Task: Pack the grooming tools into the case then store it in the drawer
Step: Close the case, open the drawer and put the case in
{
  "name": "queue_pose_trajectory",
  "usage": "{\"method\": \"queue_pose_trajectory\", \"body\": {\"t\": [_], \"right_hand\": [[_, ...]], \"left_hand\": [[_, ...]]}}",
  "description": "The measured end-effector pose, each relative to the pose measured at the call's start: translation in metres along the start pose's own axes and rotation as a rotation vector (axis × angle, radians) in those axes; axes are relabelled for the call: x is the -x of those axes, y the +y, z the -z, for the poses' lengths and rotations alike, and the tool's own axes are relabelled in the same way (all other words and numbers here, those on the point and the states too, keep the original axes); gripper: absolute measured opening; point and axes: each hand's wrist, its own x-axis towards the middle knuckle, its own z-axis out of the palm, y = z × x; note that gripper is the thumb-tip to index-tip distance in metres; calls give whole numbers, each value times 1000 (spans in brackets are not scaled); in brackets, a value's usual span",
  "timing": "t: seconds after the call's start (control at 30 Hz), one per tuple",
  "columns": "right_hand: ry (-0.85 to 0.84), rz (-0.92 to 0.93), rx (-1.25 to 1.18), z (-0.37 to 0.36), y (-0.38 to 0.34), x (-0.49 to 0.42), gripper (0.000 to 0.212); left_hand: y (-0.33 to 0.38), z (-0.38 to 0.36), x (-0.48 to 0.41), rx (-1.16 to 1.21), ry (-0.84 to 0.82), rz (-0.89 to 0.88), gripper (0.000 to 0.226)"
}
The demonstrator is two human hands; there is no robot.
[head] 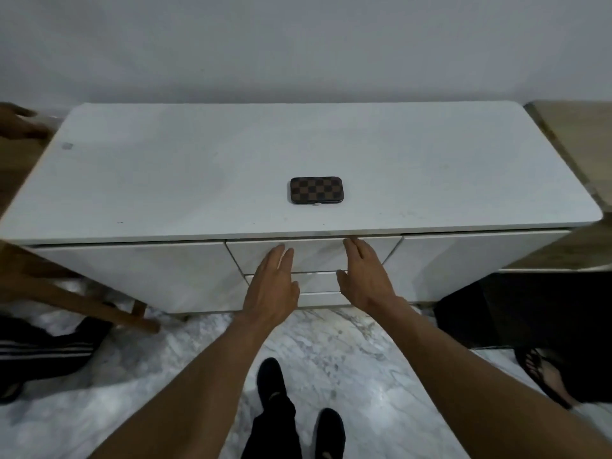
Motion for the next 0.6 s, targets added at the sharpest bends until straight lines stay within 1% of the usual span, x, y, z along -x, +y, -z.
{"method": "queue_pose_trajectory", "body": {"t": [0.13, 0.37, 0.43, 0.53, 0.6], "right_hand": [[-26, 22, 56, -1, -7, -14, 77], [-47, -70, 146, -9, -14, -22, 82], [-40, -71, 165, -10, -14, -22, 79], [-5, -34, 172, -9, -11, -22, 65], [-34, -20, 180, -7, -8, -19, 62]], "left_hand": [[-9, 4, -15, -135, -63, 17, 82], [-15, 2, -27, -251, -134, 45, 93], [-14, 3, -28, -288, -138, 44, 94], [-13, 6, -26, -338, -132, 21, 91], [-13, 7, -21, -348, -146, 16, 89]]}}
